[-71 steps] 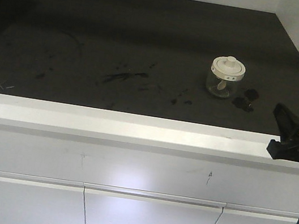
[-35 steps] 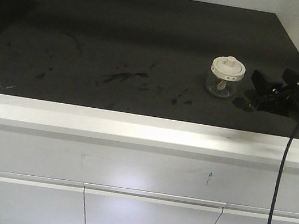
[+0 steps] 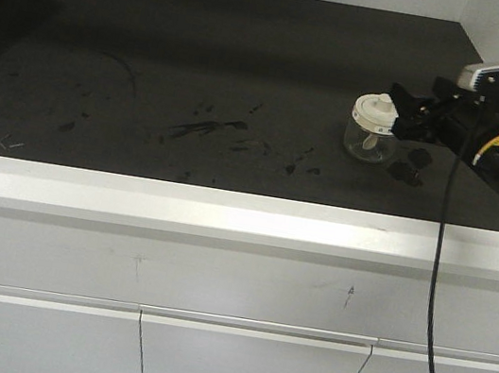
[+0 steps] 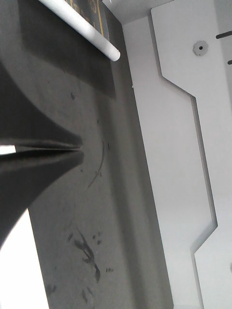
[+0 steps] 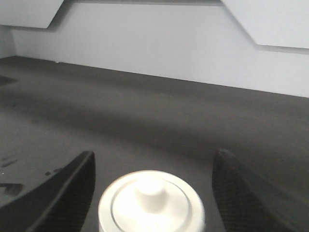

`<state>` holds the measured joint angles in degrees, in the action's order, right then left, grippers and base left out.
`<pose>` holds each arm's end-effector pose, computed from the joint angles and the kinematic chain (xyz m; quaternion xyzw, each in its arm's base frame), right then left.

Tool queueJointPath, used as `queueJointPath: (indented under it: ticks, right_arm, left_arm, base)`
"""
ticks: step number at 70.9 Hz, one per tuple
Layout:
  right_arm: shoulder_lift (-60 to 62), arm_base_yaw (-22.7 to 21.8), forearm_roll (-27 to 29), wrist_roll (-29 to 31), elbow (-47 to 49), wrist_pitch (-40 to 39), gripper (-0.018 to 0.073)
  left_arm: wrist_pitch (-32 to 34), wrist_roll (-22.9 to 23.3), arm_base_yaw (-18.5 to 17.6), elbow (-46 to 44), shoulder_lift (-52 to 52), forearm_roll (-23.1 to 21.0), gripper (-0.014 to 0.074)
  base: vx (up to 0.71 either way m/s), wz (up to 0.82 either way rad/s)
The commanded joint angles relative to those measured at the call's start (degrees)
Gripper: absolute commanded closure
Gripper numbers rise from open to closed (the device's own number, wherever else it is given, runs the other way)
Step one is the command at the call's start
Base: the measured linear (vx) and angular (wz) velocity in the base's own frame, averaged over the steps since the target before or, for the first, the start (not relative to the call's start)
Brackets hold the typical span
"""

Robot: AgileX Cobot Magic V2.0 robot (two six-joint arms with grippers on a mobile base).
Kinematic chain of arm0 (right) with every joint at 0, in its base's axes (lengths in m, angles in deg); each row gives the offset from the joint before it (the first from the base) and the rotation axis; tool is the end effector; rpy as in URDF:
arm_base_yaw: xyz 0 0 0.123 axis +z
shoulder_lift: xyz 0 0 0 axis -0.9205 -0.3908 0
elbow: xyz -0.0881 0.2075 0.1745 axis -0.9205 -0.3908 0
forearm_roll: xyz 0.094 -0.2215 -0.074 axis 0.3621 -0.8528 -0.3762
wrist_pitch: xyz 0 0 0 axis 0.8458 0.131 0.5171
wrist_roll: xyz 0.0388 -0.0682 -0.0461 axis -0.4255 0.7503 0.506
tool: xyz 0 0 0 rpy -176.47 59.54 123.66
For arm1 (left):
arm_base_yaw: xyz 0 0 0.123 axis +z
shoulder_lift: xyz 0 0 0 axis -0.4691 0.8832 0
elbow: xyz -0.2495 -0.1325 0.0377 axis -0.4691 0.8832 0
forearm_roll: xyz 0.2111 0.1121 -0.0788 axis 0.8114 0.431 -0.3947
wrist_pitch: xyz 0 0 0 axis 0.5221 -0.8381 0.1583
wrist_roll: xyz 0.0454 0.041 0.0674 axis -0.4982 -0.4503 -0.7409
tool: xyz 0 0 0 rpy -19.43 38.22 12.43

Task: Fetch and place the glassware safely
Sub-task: 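Reach the right gripper over the white-lidded glass jar and grasp its knob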

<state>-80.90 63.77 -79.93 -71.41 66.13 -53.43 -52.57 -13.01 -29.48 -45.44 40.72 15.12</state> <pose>0.4313 0.0206 0.2351 -0.1824 0.7034 0.1409 0.6724 0.1460 -0.0066 0.2785 0.0728 0.6970 0.0338 0.7125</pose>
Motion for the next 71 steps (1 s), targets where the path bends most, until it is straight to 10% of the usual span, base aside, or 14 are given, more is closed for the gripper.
queueJointPath:
  ticks: [1, 47, 71]
  right_arm:
    - [0.8, 1.5, 0.2, -0.2, 5.0, -1.0, 0.0075]
    - [-10.1, 2.9, 2.4, -1.6, 14.6, 3.2, 0.0092]
    - [-10.0, 2.9, 2.1, -1.7, 14.6, 3.2, 0.0574]
  left_arm:
    - [4.5, 0.5, 0.0, -1.5, -0.2, -0.3, 0.0603]
    - [4.5, 0.5, 0.0, -1.5, -0.2, -0.3, 0.0603]
    - [4.5, 0.5, 0.0, -1.5, -0.2, -0.3, 0.0603]
  base:
    - [0.00, 0.00]
    - [0.00, 0.00]
    - [0.00, 0.00]
